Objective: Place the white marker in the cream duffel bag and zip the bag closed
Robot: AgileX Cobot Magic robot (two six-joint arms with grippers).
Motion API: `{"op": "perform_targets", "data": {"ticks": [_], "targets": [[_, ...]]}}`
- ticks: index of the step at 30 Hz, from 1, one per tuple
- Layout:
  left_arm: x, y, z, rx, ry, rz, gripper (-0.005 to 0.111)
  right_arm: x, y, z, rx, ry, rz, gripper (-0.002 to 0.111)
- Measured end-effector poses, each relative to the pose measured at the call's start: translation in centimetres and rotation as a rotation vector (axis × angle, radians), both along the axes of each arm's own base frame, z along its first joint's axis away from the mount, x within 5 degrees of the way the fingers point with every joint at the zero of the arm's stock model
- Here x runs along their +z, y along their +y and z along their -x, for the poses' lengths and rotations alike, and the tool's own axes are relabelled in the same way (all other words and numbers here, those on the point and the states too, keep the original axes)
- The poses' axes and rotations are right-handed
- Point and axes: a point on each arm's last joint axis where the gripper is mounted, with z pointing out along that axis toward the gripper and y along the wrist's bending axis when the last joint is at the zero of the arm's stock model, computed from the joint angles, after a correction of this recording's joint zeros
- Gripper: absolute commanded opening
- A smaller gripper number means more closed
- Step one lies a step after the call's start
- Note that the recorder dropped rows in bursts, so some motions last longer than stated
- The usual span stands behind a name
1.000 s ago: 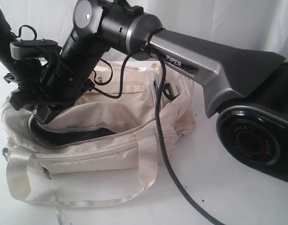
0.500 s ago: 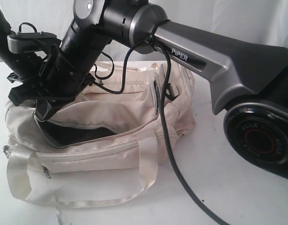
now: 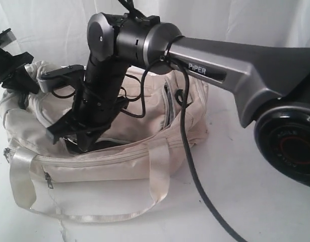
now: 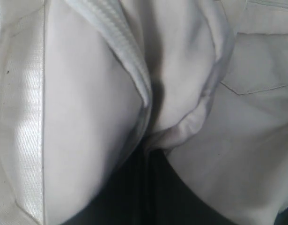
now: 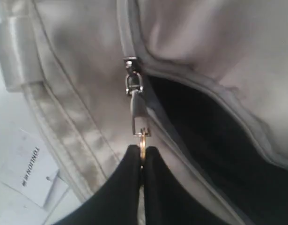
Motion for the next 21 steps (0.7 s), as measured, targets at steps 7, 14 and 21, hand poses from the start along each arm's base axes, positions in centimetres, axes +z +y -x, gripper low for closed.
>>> {"op": "perform_targets", "data": {"ticks": [7,14,21], "targets": [[0.0,0.0,0.0,-0.009,-0.007,-0.002,0.0,2.9,-3.6,1.1,-0.044,-0.117,0.116,0.0],[0.5,-0.5,0.0,-0.13,-0.096,0.04,0.003,2.6,-7.5,0.7,-0.102,-0.095,0.187,0.0],[3.1,-1.7,-0.5,-0.346,-0.465,0.158,0.063,2.3,-7.8,0.8,-0.101,-0.077,0.204,0.0]]}}
